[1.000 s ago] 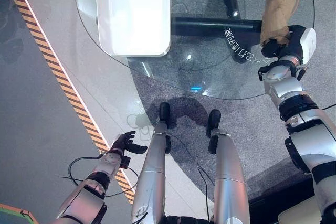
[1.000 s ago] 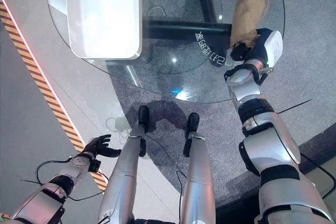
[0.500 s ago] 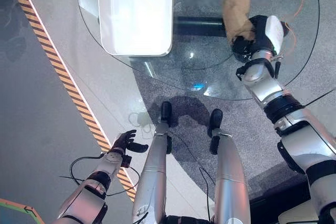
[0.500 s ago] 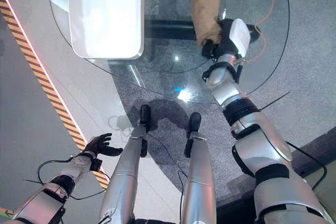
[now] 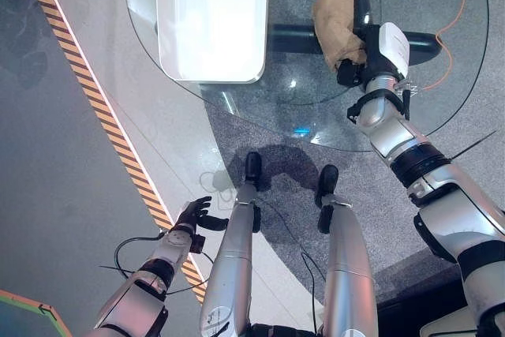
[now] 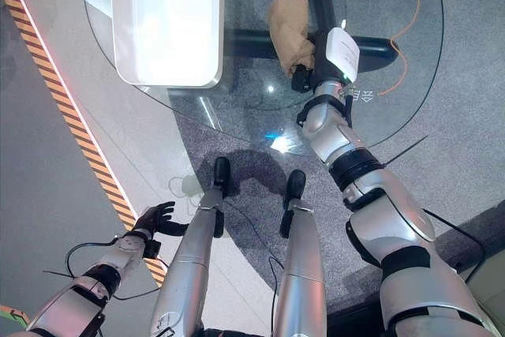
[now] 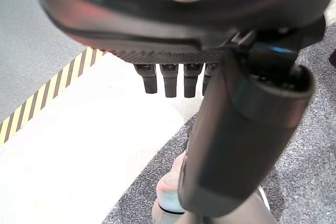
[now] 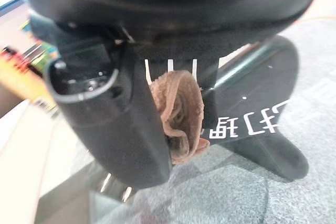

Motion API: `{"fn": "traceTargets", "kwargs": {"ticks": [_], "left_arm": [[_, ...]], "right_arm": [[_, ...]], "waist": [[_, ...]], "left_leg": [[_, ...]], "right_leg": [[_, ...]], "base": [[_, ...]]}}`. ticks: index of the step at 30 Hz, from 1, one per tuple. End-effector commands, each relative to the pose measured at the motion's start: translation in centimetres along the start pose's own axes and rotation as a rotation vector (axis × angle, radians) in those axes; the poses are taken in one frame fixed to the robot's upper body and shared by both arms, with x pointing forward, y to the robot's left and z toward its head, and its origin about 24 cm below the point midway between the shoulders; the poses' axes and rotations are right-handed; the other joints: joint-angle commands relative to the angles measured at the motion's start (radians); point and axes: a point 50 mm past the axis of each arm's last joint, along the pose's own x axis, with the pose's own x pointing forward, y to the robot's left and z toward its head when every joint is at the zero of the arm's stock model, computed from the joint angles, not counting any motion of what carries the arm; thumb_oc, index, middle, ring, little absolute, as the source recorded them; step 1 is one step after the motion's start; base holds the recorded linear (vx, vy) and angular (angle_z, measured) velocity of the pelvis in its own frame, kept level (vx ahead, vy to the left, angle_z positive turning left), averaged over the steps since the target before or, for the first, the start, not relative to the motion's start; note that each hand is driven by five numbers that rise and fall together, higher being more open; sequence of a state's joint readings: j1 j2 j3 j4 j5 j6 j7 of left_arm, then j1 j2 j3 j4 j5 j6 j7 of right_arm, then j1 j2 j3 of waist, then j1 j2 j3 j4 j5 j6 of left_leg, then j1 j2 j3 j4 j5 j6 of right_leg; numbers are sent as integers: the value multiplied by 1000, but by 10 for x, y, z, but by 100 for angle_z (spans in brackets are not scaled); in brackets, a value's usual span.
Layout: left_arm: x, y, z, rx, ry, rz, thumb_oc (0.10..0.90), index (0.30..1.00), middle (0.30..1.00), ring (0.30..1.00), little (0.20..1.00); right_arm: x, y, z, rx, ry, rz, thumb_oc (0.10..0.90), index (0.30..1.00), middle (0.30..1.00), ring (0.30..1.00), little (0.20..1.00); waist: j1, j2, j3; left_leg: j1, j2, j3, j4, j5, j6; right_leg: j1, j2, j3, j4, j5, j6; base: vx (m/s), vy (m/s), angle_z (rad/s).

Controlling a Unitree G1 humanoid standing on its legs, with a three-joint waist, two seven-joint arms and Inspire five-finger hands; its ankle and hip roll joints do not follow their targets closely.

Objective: Wipe the table with a cloth and put it in the basket.

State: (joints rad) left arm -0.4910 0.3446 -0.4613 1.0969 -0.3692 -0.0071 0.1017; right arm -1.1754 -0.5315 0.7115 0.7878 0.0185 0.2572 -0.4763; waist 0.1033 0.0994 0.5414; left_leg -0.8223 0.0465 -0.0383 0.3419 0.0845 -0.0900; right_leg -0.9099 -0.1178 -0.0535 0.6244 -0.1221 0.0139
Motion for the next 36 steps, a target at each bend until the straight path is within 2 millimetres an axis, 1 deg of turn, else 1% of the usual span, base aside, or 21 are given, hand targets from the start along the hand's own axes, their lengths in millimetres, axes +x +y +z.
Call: {"fn": "traceTargets", "kwargs": {"ticks": [1, 5, 13, 25, 26, 31, 33, 34, 35, 36], "left_arm": [[-4, -11, -23, 19, 77, -1, 800, 900, 900, 900, 900], [-4, -11, -23, 16, 76, -5, 800, 900, 900, 900, 900], [-4, -13, -23, 13, 76, -4, 800, 900, 900, 900, 900], [-4, -14, -23, 15, 78, -5, 800, 900, 900, 900, 900], [-3, -14, -21, 14, 77, -7, 800, 900, 900, 900, 900], [-4, -13, -23, 15, 79, -7, 800, 900, 900, 900, 900], [-4, -11, -23, 16, 82, -6, 800, 900, 900, 900, 900], [-4, -10, -24, 18, 84, -5, 800, 900, 900, 900, 900], [-4, -9, -24, 18, 84, -4, 800, 900, 900, 900, 900], [-4, -9, -25, 18, 85, -1, 800, 900, 900, 900, 900]], "right_arm": [[-13, 20, 62, -3, -269, 123, 100, 300, 300, 300, 200], [-20, 31, 64, -10, -298, 171, 100, 300, 300, 300, 200], [-31, 44, 70, -13, -342, 227, 100, 300, 300, 300, 200], [-34, 51, 64, -38, -323, 241, 100, 300, 300, 300, 200], [-33, 50, 58, -37, -297, 226, 100, 300, 300, 300, 200], [-24, 40, 44, -30, -225, 135, 100, 300, 300, 300, 200], [-18, 31, 37, -27, -192, 88, 100, 300, 300, 300, 200], [-11, 20, 30, -24, -155, 32, 100, 300, 300, 300, 200], [-9, 18, 28, -19, -147, 18, 100, 300, 300, 300, 200], [-4, 8, 23, -12, -119, -30, 100, 300, 300, 300, 200]], "waist": [[-5, 57, -21], [-7, 59, -21], [-11, 58, -21], [-14, 58, -21], [-15, 59, -21], [-15, 60, -21], [-14, 60, -21], [-13, 59, -21], [-13, 59, -21], [-12, 58, -21]], "left_leg": [[-6, -64, 23, 43, -31, 68], [-7, -65, 25, 39, -28, 67], [-11, -65, 27, 39, -24, 66], [-18, -64, 28, 46, -25, 66], [-18, -64, 30, 46, -24, 67], [-21, -60, 30, 52, -27, 68], [-22, -59, 29, 55, -29, 68], [-23, -58, 29, 57, -31, 70], [-24, -58, 29, 58, -31, 71], [-25, -56, 29, 60, -34, 72]], "right_leg": [[30, -2, -56, -122, 85, 12], [28, -2, -55, -124, 86, 11], [18, 0, -52, -118, 89, 13], [10, -1, -51, -111, 90, 14], [9, -1, -51, -111, 90, 13], [5, -2, -50, -104, 90, 12], [5, -3, -50, -102, 91, 13], [4, -2, -50, -100, 92, 13], [4, -2, -51, -100, 93, 13], [1, -2, -51, -98, 94, 15]], "base": [[0, 0, 0], [0, 0, 0], [0, 0, 0], [0, 0, 0], [0, 0, 0], [0, 0, 0], [0, 0, 0], [0, 0, 0], [0, 0, 0], [0, 0, 0]]}}
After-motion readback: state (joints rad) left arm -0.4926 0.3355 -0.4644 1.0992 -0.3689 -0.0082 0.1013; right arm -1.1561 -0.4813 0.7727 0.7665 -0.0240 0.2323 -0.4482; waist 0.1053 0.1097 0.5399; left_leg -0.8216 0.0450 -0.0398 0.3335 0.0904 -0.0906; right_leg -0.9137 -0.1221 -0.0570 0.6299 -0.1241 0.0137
